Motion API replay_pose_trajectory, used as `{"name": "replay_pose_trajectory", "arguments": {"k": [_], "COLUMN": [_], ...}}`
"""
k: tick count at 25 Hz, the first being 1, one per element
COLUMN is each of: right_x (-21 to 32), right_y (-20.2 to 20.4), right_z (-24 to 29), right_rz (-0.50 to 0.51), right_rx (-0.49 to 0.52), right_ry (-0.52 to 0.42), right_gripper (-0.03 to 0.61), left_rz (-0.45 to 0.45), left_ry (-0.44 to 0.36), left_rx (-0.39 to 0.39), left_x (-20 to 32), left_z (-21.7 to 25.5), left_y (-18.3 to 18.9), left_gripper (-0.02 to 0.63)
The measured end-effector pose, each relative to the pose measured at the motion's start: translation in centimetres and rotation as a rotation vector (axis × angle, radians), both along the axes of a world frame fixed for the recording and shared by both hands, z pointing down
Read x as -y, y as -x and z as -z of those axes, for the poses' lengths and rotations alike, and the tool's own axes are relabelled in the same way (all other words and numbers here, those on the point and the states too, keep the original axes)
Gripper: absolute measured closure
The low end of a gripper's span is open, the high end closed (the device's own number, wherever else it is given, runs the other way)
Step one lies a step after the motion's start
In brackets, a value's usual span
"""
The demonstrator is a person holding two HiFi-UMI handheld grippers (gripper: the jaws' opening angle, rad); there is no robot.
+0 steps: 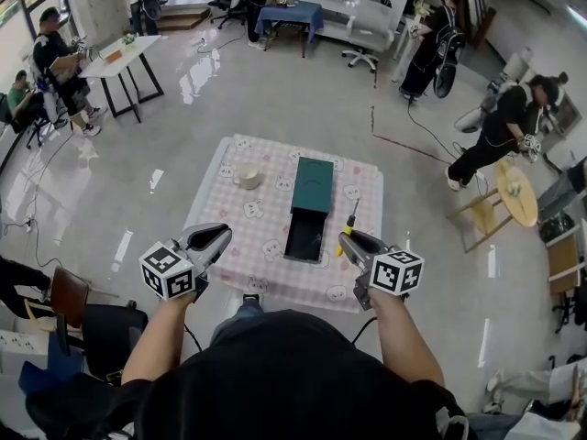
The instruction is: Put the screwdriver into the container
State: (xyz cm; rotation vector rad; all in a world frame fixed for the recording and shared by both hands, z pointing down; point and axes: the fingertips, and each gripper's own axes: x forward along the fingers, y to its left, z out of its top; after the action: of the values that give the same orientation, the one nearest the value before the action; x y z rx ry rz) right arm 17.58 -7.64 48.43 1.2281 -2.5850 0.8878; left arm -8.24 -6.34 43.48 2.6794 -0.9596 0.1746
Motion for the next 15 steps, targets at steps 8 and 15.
{"name": "replay_pose_trajectory", "arguments": {"k": [8, 15], "right_x": [2.4, 3.9], "right_y": [0.0, -0.1], "right_z": [-0.4, -1.8], "right_rz": [-0.021, -0.046], "right_rx": [0.000, -0.005], "right_ry": [0.007, 0.031], "right_gripper": [0.474, 0.474], "left_rz": [-0.019, -0.042], "left_ry": [0.002, 0.010], "left_rx": [0.001, 0.002], "left_x": [3.2, 5.3], "left_z": [-0.1, -0.6], "left_y": [-0.1, -0.3], "left_gripper": [0.583, 0.583]}}
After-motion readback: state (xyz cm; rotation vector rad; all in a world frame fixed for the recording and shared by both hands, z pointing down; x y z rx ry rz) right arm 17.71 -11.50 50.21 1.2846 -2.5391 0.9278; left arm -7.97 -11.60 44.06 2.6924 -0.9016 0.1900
